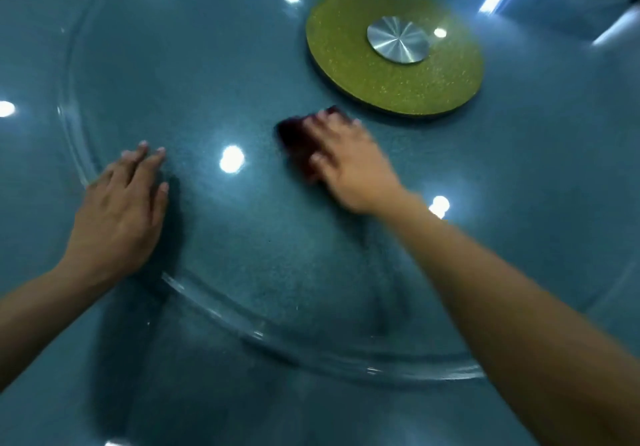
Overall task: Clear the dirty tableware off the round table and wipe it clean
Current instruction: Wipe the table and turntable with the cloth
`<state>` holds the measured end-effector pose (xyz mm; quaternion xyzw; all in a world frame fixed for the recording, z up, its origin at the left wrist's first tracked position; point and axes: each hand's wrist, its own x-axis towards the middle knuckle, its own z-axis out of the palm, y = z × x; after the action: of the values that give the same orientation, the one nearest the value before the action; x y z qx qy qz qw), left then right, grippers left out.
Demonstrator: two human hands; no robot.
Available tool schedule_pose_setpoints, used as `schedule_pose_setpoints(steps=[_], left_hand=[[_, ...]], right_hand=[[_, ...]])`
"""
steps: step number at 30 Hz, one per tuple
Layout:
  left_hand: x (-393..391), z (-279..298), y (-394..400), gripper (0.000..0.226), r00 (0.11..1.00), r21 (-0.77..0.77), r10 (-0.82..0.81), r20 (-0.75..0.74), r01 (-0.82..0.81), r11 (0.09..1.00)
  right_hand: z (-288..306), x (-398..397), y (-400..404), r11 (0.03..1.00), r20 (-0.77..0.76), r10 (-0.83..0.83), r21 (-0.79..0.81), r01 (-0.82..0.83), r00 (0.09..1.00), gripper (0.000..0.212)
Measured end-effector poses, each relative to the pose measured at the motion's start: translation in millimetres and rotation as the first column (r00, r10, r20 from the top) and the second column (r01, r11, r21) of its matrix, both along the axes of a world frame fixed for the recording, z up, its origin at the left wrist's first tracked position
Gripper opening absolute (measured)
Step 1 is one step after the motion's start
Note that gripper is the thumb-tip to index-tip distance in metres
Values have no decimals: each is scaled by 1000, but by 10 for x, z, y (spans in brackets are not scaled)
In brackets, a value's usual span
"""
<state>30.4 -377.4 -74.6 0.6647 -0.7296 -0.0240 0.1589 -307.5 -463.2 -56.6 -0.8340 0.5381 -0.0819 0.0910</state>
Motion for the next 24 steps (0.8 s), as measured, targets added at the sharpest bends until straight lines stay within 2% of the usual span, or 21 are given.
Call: schedule_pose_setpoints(steps=[3, 6, 8, 11, 13, 15, 18, 20, 22, 24], left_hand=[[-255, 35, 243, 52, 995, 25, -94, -17, 94, 995], [-490, 38, 456, 50, 988, 28, -153, -27, 154, 988], [-504, 12, 485, 49, 989, 37, -140, -43, 142, 989], [-368, -3, 385, 48, 996, 51, -75, -56, 78, 996], [-259, -14, 280, 47, 997, 49, -77, -29, 78, 996], [-152, -12, 165, 47, 994, 44, -106, 1, 106, 993], [14, 16, 0, 48, 991, 23, -127, 44, 126, 992], [123, 29, -100, 48, 991, 6, -108, 81, 108, 994], [216, 41, -172, 46, 995, 0, -51, 80, 52, 999], [272, 71, -179, 43, 999, 1, 7, 53, -7, 1000]], right_hand=[[6, -797, -652, 936, -74, -349, 18, 351, 934, 60], [-9, -922, -641, 893, -100, -441, 49, 447, 892, 60], [35, -577, -330, 927, -78, -369, 45, 374, 926, 62], [28, 163, 559, 999, -54, -35, -1, 35, 998, 63], [-3, 627, 1273, 985, -41, 175, 5, -175, 984, 61], [-29, 905, 1750, 962, -18, 272, 35, -271, 962, 60], [-14, 879, 1644, 938, 1, 342, 56, -341, 940, 59], [3, 667, 1203, 960, -11, 279, 38, -278, 960, 60], [-7, 263, 595, 998, -10, 65, 13, -65, 998, 61], [-19, -279, -31, 982, -26, -191, 4, 191, 981, 63]])
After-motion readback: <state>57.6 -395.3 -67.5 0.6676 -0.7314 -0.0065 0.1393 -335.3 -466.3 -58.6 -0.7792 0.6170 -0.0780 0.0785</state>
